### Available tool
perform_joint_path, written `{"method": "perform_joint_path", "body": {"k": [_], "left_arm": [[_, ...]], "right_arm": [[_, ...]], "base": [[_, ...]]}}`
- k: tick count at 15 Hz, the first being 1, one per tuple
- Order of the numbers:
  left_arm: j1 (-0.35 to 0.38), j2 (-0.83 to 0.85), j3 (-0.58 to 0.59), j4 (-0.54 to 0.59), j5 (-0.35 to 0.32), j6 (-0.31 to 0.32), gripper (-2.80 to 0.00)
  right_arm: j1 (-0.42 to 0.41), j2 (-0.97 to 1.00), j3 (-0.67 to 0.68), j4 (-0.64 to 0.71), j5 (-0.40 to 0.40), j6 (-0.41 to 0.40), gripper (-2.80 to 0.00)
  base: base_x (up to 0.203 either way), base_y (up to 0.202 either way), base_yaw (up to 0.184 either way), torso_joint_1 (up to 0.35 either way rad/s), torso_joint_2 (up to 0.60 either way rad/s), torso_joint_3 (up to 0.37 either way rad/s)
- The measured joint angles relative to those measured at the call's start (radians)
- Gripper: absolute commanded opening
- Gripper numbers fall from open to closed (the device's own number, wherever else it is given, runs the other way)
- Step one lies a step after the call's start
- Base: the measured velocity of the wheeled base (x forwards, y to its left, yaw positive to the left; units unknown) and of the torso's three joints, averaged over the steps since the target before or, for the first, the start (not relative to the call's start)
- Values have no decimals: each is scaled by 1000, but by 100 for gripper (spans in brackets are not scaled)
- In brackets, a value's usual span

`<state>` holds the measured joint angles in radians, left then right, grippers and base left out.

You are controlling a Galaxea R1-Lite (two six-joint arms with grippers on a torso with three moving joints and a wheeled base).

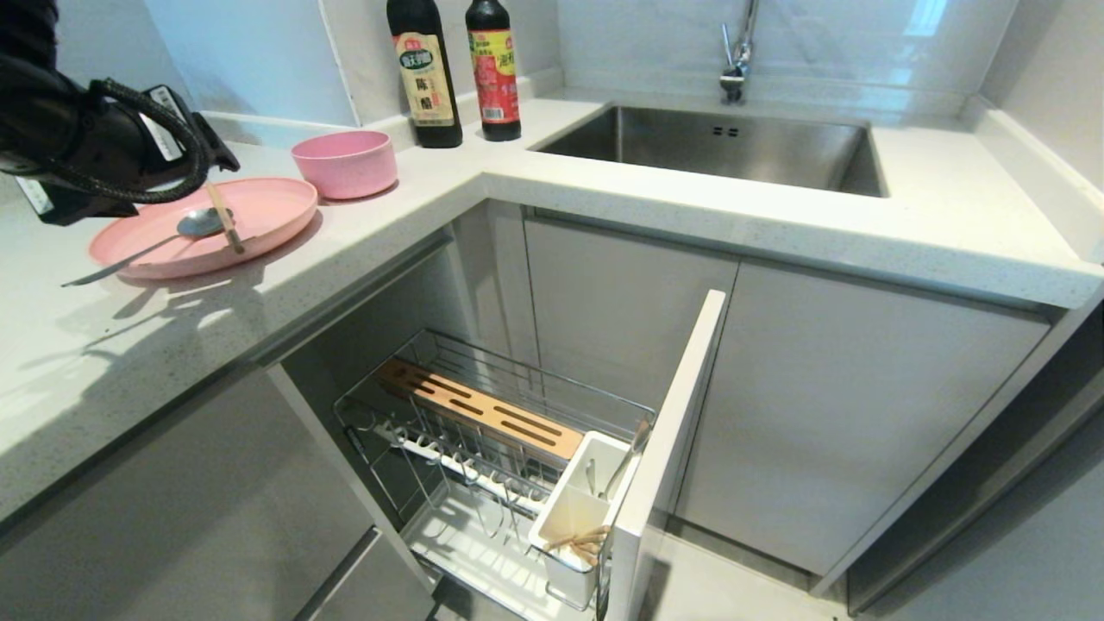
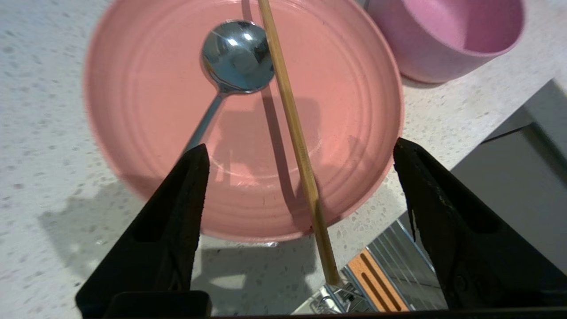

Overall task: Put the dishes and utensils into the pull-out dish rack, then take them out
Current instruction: Pick up the chopsticks and place it in the cupboard

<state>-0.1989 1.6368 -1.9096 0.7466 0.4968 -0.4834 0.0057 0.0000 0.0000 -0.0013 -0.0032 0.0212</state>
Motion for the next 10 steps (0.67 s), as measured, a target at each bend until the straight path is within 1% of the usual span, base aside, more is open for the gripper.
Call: {"method": "perform_joint_path", "body": {"k": [4,10], "left_arm": [[-5,52,-3,0,0,1,0],[-7,86,-4,-1,0,0,0]], "right_arm": [[0,0,0,0,0,0,-280],[0,0,0,0,0,0,-280]], "base": [[0,0,0,0,0,0],[0,0,0,0,0,0]]}}
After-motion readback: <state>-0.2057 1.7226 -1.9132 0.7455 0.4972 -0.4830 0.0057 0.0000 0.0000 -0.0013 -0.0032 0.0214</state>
